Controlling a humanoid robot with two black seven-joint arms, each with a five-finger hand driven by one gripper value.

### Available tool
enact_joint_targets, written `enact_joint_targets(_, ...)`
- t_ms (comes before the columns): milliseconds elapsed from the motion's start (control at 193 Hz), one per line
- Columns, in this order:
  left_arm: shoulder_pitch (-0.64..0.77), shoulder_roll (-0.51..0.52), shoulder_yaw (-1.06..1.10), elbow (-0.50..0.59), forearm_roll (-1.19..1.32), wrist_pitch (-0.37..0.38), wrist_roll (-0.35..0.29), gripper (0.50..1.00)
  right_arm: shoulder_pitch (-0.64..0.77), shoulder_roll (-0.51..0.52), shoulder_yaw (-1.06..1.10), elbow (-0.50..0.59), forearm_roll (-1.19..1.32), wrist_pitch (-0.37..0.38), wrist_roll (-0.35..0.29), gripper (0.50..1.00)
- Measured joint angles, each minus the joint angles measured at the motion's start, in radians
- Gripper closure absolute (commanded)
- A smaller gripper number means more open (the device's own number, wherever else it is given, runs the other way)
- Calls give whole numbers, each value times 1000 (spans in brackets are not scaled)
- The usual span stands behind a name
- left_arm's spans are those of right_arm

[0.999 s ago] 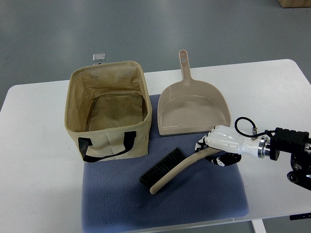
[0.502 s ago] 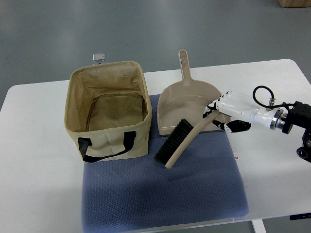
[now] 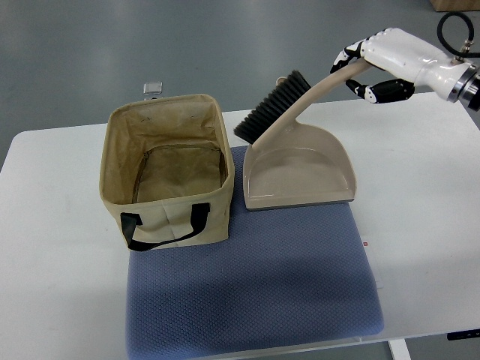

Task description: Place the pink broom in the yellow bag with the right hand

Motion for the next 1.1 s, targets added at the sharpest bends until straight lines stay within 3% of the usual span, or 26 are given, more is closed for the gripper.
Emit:
enact_joint_targets(238,0,0,0,0,0,0,0,500,108,67,-4,-34,-5,40,-9,1000)
enact_joint_targets(601,0,0,0,0,0,0,0,500,120,273,-10,-38,-83,33,-43,1000)
enact_joint_targets(673,0,0,0,0,0,0,0,500,116,291,-10,-39,-85,29,-45,877)
enact_joint_targets(704,0,0,0,0,0,0,0,500,114,294,-10,-39,-86,28,-45,801)
enact_joint_targets(709,0,0,0,0,0,0,0,500,114,294,-10,-39,-86,28,-45,771)
enact_joint_targets(720,0,0,0,0,0,0,0,500,113,295,-10,-39,-86,27,-45,771)
enact_joint_targets(735,0,0,0,0,0,0,0,500,111,297,-10,-39,-86,26,-45,708)
enact_joint_targets(756,0,0,0,0,0,0,0,500,107,301,-10,-40,-86,23,-45,675)
enact_joint_targets(896,0,0,0,0,0,0,0,500,91,314,-5,-47,-84,-19,-45,642)
enact_joint_targets(1098,0,0,0,0,0,0,0,500,74,316,7,-58,-66,-52,-46,642)
